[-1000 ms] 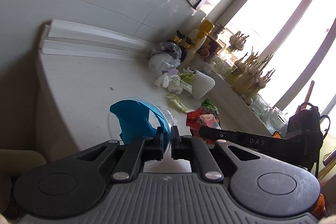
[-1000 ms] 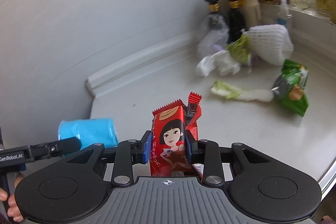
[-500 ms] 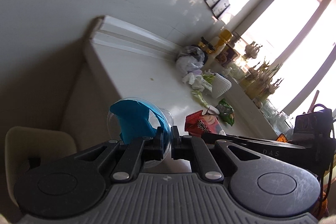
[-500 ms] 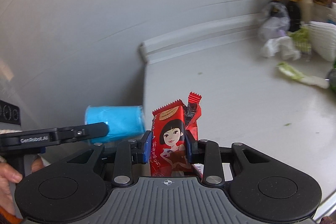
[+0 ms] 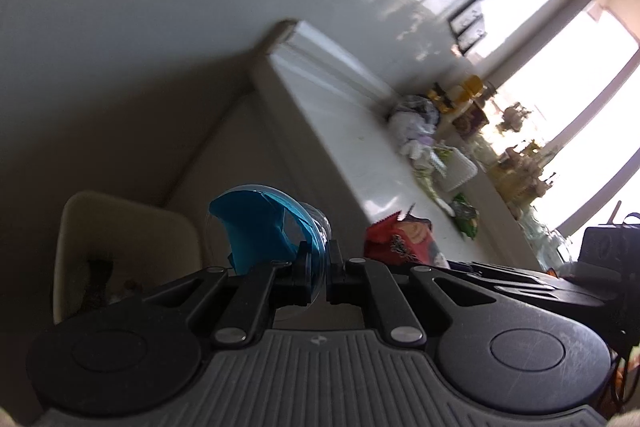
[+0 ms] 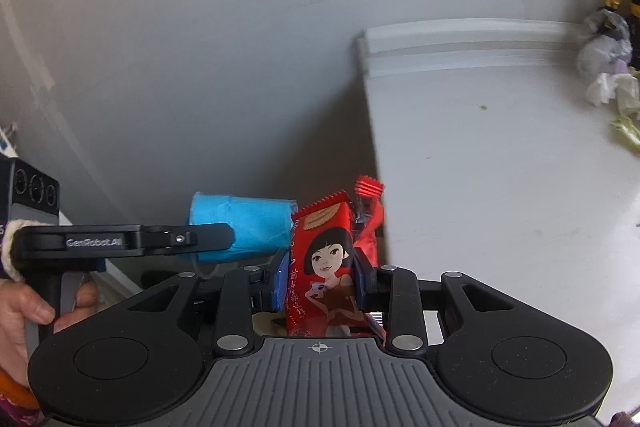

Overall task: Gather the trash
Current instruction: 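Carry the blue cup and red wrapper with both tools to the wastebasket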

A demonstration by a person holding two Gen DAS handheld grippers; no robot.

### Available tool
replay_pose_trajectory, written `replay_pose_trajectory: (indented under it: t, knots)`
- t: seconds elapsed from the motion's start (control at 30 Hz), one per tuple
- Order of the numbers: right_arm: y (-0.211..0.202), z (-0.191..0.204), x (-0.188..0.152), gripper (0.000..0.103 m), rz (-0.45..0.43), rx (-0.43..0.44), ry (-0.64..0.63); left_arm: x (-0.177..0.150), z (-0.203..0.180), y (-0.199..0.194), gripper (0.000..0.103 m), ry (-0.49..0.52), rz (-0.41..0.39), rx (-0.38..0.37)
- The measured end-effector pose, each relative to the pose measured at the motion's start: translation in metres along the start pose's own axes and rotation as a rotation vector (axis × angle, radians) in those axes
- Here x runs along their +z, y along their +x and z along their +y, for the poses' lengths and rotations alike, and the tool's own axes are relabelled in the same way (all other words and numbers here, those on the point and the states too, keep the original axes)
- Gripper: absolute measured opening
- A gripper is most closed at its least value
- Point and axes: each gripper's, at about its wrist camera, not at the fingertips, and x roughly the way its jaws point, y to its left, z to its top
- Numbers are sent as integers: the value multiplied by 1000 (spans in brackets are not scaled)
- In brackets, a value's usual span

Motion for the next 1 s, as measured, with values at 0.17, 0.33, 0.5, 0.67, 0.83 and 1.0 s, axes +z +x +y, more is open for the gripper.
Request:
replay_pose_trajectory:
  t: [0.17,0.33,0.5,0.67,0.83,1.0]
  knots:
    - [20,24,-9,30,36,4,-49,-11,23,3,5,-41,1,48]
    - [51,40,-15,30,91,-8,-73,-21,44,17,5,-49,-8,152]
    - [91,52,-15,30,132,-33,-96,-31,72,44,5,-79,-8,272]
    - [131,50,-10,30,176,-59,-68,-39,100,72,5,-162,21,326]
    - [164,43,-10,30,220,-79,-4,-38,119,95,5,-212,39,368]
    - [205,37,-10,30,263,-114,47,-38,137,121,5,-241,58,427]
